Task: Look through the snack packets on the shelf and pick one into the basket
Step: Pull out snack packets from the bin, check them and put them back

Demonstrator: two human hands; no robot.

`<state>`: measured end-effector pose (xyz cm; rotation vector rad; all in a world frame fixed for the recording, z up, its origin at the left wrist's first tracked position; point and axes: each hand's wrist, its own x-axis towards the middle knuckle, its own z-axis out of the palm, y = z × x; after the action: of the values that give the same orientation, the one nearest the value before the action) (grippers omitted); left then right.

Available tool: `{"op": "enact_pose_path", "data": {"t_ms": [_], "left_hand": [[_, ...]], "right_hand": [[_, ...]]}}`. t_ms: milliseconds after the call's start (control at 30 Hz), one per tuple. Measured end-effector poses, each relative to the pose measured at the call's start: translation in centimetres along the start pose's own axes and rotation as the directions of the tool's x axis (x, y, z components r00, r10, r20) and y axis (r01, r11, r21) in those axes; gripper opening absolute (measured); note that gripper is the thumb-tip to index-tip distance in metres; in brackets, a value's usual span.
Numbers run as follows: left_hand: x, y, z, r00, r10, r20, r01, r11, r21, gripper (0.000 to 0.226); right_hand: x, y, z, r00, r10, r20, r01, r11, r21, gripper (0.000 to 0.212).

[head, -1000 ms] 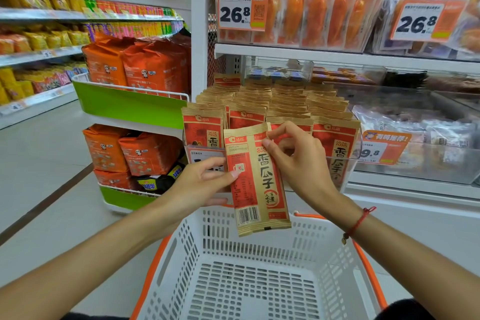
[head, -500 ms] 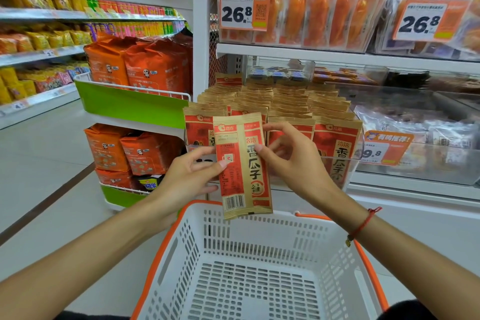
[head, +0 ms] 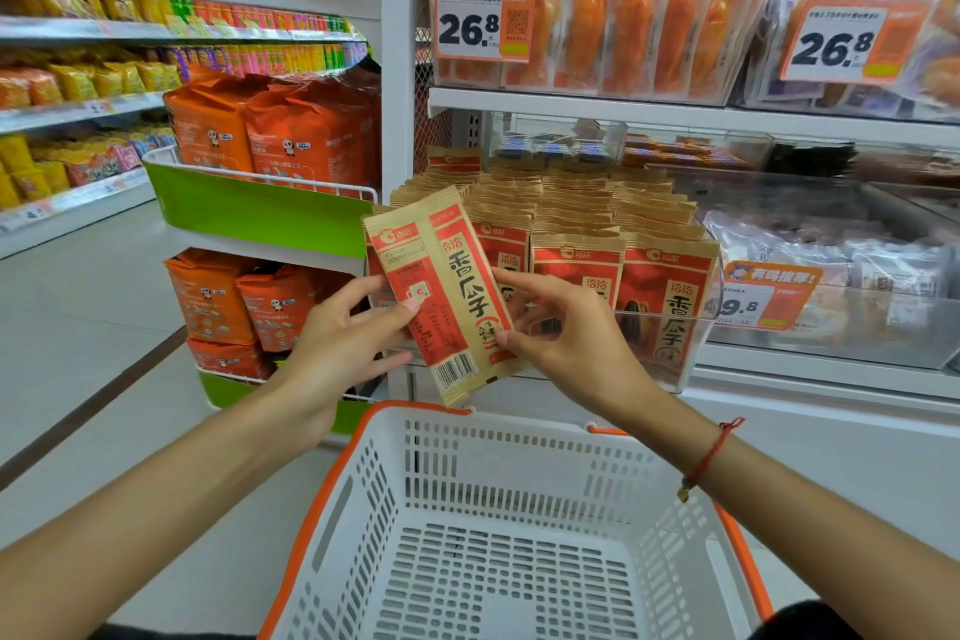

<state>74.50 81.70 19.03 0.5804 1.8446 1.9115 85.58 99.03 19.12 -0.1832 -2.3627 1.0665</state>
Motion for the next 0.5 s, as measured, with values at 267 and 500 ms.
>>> {"op": "enact_pose_path", "data": {"t_ms": [267,500], "left_hand": [[-1.3,-0.6,1.7,0.997,0.069,0.033,-0.072,0.993,0.097,0.025],[-1.8,0.2,2.1,0.976,0.143,0.167,-0.167,0.977,0.134,0.022]], "right_hand": [[-1.0,-0.3,1.8,0.988,0.112,0.105,-0.086,0.969,-0.23,0.107],[0.2,0.1,-0.2,0.966,0.134,0.22,-0.104,0.984,-0.144,0.102]]}}
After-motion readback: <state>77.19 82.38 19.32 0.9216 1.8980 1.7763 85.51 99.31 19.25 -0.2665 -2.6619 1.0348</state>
